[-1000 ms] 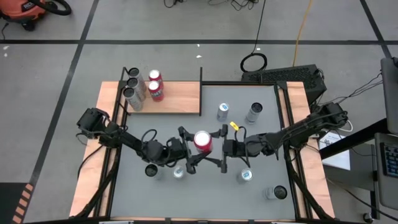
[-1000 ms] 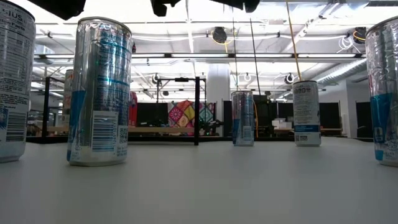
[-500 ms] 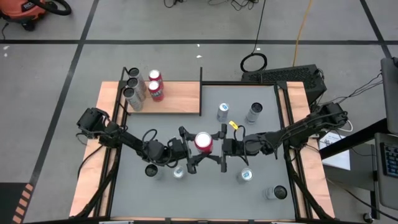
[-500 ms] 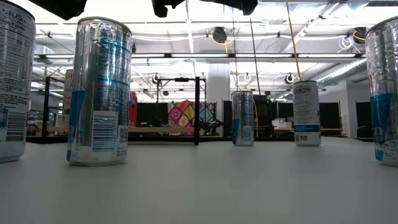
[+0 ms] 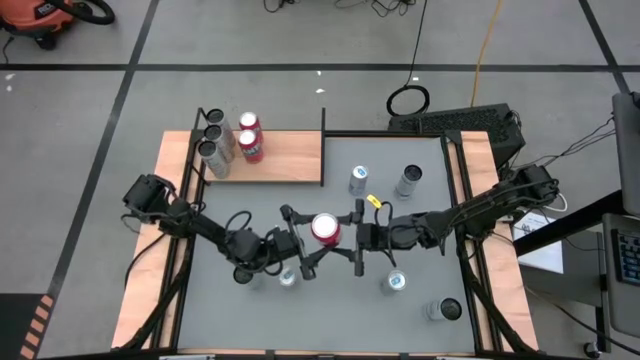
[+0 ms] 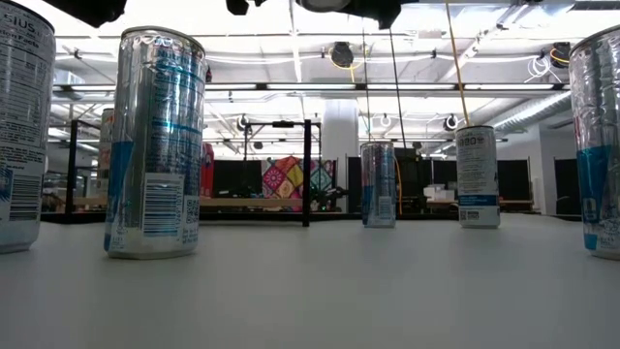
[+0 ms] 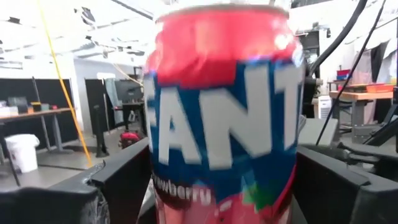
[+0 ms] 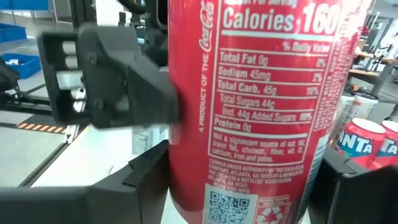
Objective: Place canned beverage on shelf
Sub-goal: Put the red soda can on the shelf aligned with the other red soda can
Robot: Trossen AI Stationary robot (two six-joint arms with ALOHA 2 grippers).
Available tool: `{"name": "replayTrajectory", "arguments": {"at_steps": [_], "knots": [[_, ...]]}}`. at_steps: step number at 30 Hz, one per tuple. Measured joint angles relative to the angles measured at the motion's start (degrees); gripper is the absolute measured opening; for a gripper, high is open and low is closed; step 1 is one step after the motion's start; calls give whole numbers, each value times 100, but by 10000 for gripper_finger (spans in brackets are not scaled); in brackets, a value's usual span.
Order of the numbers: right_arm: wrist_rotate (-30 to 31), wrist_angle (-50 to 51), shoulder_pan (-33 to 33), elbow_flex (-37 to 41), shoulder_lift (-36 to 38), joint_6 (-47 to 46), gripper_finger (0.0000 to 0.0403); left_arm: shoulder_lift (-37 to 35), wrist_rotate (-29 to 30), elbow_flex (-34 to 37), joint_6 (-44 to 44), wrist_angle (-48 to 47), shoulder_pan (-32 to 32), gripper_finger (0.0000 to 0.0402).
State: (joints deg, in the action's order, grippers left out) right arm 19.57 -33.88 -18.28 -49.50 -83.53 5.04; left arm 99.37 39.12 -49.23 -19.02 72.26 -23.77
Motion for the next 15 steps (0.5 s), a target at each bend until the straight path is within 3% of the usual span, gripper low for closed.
{"name": "replayTrajectory", "arguments": {"at_steps": [11,15], "knots": [[-1,390,-2,0,0,-136,234,-283,91,0,1,67,-116,343],[1,436,-2,0,0,-138,235,-477,84,0,74,-400,-114,343]]}}
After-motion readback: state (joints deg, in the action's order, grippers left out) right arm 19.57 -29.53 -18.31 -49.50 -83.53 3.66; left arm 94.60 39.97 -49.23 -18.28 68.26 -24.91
